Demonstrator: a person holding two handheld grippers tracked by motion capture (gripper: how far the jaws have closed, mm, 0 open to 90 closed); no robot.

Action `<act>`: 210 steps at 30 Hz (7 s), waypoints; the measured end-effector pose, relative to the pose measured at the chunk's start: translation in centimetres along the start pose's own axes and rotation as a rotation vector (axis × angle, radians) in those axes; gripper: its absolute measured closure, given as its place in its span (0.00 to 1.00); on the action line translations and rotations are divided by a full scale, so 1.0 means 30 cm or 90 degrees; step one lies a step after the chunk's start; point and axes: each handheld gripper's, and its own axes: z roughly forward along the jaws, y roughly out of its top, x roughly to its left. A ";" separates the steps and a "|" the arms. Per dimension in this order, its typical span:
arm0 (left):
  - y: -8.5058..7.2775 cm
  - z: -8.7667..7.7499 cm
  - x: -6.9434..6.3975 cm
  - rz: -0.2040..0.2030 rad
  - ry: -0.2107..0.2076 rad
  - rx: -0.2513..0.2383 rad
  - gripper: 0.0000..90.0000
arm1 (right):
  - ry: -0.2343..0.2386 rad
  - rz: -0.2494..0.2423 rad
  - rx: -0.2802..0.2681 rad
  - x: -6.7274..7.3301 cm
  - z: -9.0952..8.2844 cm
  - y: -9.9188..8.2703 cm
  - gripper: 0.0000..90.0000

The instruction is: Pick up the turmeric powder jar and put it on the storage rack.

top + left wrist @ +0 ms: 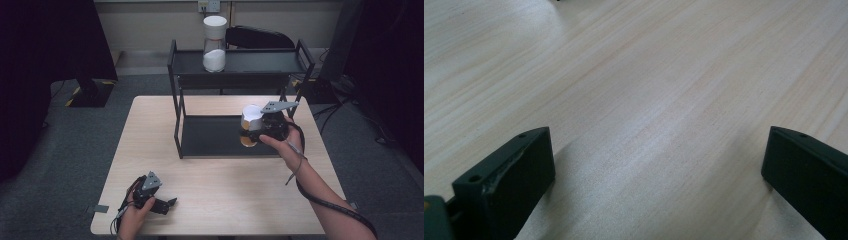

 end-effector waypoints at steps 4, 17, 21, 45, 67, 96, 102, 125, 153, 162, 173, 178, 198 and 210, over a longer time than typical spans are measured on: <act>0.000 0.000 0.000 0.000 0.000 0.000 0.00 | 0.005 0.001 0.002 -0.002 -0.010 0.043 0.34; 0.000 0.000 -0.001 0.000 0.000 0.000 0.00 | 0.001 -0.020 0.010 0.011 -0.041 0.186 0.34; 0.000 0.000 -0.001 -0.001 0.001 0.000 0.00 | 0.003 -0.028 0.010 0.014 -0.044 0.225 0.34; -0.001 0.000 -0.002 -0.002 0.001 -0.001 0.00 | -0.011 -0.026 -0.004 0.025 -0.111 0.410 0.34; 0.000 0.000 -0.002 -0.002 0.001 0.000 0.00 | -0.045 -0.012 -0.009 0.017 -0.153 0.535 0.34; 0.001 -0.001 -0.001 -0.001 0.001 0.001 0.00 | -0.092 0.009 -0.020 -0.052 -0.115 0.686 0.34; 0.001 -0.001 -0.002 -0.001 0.001 0.001 0.00 | -0.096 0.023 -0.021 -0.090 -0.082 0.705 0.34; -0.001 -0.001 -0.005 -0.005 0.004 -0.001 0.00 | -0.113 0.047 -0.025 -0.149 -0.033 0.678 0.33; -0.001 -0.001 -0.006 -0.005 0.004 0.000 0.00 | -0.146 0.057 -0.034 -0.100 -0.070 0.660 0.05; -0.001 -0.001 -0.006 -0.006 0.004 0.000 0.00 | -0.143 0.051 -0.037 -0.058 -0.097 0.626 0.01; -0.001 -0.001 -0.007 -0.006 0.004 0.000 0.00 | -0.121 0.042 -0.034 -0.010 -0.124 0.578 0.00; -0.001 -0.001 -0.007 -0.006 0.004 0.000 0.00 | -0.127 0.042 -0.040 0.013 -0.134 0.552 0.00; -0.001 -0.001 -0.007 -0.006 0.004 0.000 0.00 | -0.098 0.041 -0.051 0.053 -0.162 0.443 0.01; -0.002 -0.001 -0.007 -0.006 0.005 -0.001 0.00 | -0.081 0.037 -0.053 0.075 -0.175 0.386 0.01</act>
